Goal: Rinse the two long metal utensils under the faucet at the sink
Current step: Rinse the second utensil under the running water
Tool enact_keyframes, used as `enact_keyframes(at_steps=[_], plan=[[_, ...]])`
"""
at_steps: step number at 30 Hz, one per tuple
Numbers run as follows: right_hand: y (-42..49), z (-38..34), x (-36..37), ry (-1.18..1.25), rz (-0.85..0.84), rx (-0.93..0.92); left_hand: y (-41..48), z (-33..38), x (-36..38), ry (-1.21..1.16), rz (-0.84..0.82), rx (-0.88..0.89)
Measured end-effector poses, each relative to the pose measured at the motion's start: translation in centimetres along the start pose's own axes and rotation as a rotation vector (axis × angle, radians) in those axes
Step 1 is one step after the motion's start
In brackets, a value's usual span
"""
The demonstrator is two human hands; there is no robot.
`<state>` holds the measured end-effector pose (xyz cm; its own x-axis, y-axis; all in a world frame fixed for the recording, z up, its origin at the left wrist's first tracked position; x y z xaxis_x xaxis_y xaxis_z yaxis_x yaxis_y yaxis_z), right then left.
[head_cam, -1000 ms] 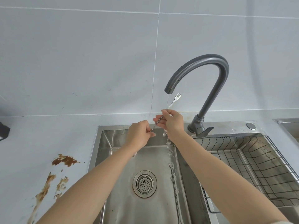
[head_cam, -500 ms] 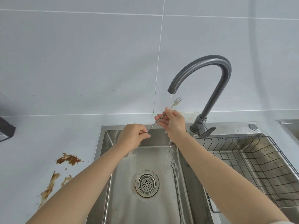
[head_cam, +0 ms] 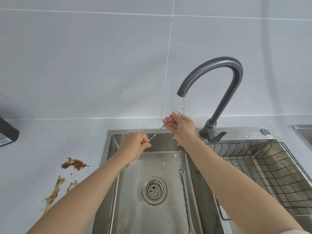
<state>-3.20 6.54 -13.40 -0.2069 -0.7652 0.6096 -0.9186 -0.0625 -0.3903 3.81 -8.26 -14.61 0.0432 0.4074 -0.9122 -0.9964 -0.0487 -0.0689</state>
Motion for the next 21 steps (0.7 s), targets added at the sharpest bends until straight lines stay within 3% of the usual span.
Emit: enact_keyframes(at_steps=[21], plan=[[0.3,-1.3,-0.6,0.097,-0.03,-0.037,-1.0,-1.3,-1.3,0.093,0.088,-0.055]])
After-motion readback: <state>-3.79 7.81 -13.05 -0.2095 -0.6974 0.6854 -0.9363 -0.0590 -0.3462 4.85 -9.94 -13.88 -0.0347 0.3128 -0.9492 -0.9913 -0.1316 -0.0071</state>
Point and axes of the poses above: each hand's wrist, its own y-axis towards the middle knuckle, its own x-axis out of the palm, z = x × y, the point moved 2 cm from there along y, towards the middle knuckle, and after that the axes turned 15 degrees about y, right-handed, at the moved point
